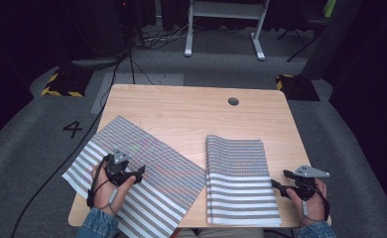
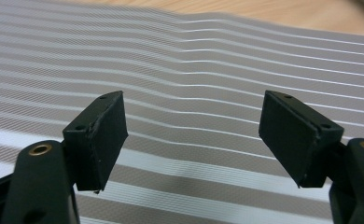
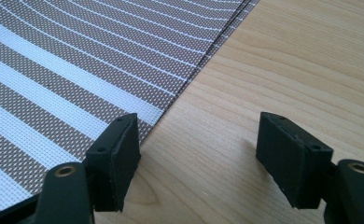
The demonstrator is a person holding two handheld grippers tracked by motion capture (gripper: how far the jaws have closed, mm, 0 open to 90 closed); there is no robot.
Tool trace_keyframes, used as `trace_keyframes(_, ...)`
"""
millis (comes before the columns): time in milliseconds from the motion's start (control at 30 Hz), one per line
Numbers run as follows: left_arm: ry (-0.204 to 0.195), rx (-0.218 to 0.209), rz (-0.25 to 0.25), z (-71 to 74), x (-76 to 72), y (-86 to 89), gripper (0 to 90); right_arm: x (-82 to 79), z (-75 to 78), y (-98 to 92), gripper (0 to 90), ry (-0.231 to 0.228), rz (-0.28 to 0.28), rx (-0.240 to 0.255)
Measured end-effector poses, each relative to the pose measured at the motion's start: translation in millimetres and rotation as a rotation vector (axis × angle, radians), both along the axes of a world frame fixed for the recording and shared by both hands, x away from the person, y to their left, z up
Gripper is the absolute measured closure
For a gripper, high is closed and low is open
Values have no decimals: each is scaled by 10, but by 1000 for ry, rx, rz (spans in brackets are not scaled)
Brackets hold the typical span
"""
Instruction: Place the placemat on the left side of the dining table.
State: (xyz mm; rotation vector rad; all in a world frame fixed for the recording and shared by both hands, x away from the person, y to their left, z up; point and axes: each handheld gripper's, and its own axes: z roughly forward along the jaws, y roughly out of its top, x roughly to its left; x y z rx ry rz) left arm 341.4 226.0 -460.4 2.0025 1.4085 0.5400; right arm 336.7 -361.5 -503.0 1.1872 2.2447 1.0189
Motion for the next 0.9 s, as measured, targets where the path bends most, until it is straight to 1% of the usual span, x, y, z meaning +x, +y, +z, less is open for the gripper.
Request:
trace_keyframes(33, 0, 0, 0, 0, 0, 0, 232, 0, 0, 0, 305, 0, 0, 0)
trace_keyframes(67, 10, 2, 25, -28, 50, 47, 229, -1, 0, 1, 305, 0, 0, 0)
trace_keyframes(100, 18, 7, 64, -82, 126, 123, 231, -1, 0, 1, 304, 0, 0, -1)
trace_keyframes(133, 22, 3, 78, -110, 152, 149, 229, -4, 2, 1, 304, 2, -1, 1)
trace_keyframes(167, 28, 8, 84, -148, 181, 166, 224, -5, 2, 1, 304, 2, -1, 1)
trace_keyframes(200, 28, 8, 84, -148, 181, 166, 224, -5, 2, 1, 304, 2, -1, 1)
trace_keyframes(267, 62, 37, 107, -233, 238, 155, 216, -7, 0, 3, 304, 2, -2, 4)
trace_keyframes(300, 62, 37, 107, -233, 238, 155, 215, -7, -2, 4, 304, 0, -1, 6)
trace_keyframes(333, 79, 64, 118, -257, 262, 146, 215, -7, -2, 4, 304, 0, -1, 6)
trace_keyframes(367, 91, 67, 133, -301, 286, 127, 231, -11, 1, 0, 304, 2, -1, -1)
trace_keyframes(400, 91, 67, 133, -301, 286, 127, 234, -11, 1, 0, 304, 2, -1, -1)
trace_keyframes(433, 103, 39, 127, -301, 292, 140, 236, -12, 0, -2, 304, -1, 1, -4)
trace_keyframes(467, 103, 39, 127, -301, 292, 140, 272, -12, 0, -2, 304, -1, 1, -4)
trace_keyframes(500, 105, 16, 120, -305, 291, 154, 272, -12, 1, -3, 305, -1, 1, -4)
trace_keyframes(533, 96, 13, 131, -310, 283, 157, 290, -12, 1, -3, 304, 0, 1, -3)
trace_keyframes(567, 93, 9, 128, -317, 274, 155, 290, -12, 1, -3, 304, 0, 1, -3)
trace_keyframes(600, 78, 6, 134, -329, 265, 155, 294, -12, 1, -3, 304, 0, 0, -2)
trace_keyframes(700, 72, 3, 142, -331, 264, 142, 313, -12, 1, -3, 304, 0, 0, -3)
trace_keyframes(733, 64, 4, 140, -336, 263, 137, 322, -12, 1, -3, 304, 0, 1, -3)
trace_keyframes(833, 56, -5, 138, -342, 264, 126, 361, -11, 1, -3, 304, 0, 0, -2)
trace_keyframes(867, 48, -3, 142, -344, 264, 123, 396, -11, 1, -4, 304, 0, 1, -2)
trace_keyframes(900, 45, -3, 142, -343, 262, 115, 396, -11, 1, -4, 304, 0, 1, -2)
